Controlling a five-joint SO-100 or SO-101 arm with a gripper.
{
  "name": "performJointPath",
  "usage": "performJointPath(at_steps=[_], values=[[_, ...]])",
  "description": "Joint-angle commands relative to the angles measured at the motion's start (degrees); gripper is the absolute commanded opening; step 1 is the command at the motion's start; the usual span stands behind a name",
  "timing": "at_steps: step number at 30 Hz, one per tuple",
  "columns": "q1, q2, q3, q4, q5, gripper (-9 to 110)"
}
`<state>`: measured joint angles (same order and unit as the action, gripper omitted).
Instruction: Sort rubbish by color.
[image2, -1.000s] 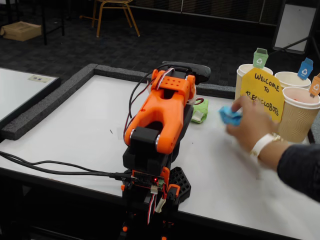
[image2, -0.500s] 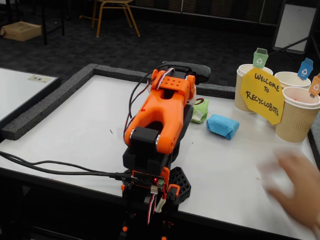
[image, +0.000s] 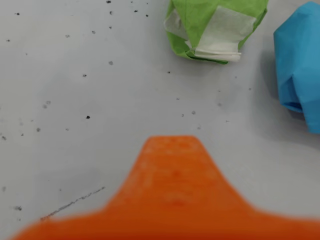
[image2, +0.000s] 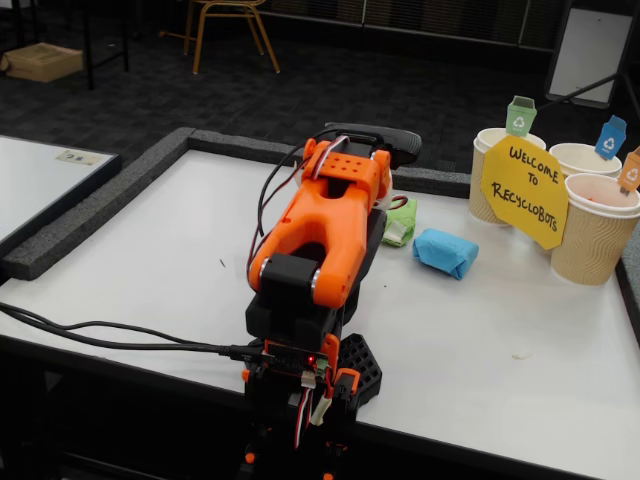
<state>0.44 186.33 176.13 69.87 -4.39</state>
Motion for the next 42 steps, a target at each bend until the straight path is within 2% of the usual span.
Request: performJointPath(at_steps=[1,35,42], values=[[0.4,2.0,-3.3,-0.2,0.5,6],[-0.5,2.0,-3.3,-0.2,0.4,6],[-1.0,1.9,-3.3,-0.2,0.4,1]])
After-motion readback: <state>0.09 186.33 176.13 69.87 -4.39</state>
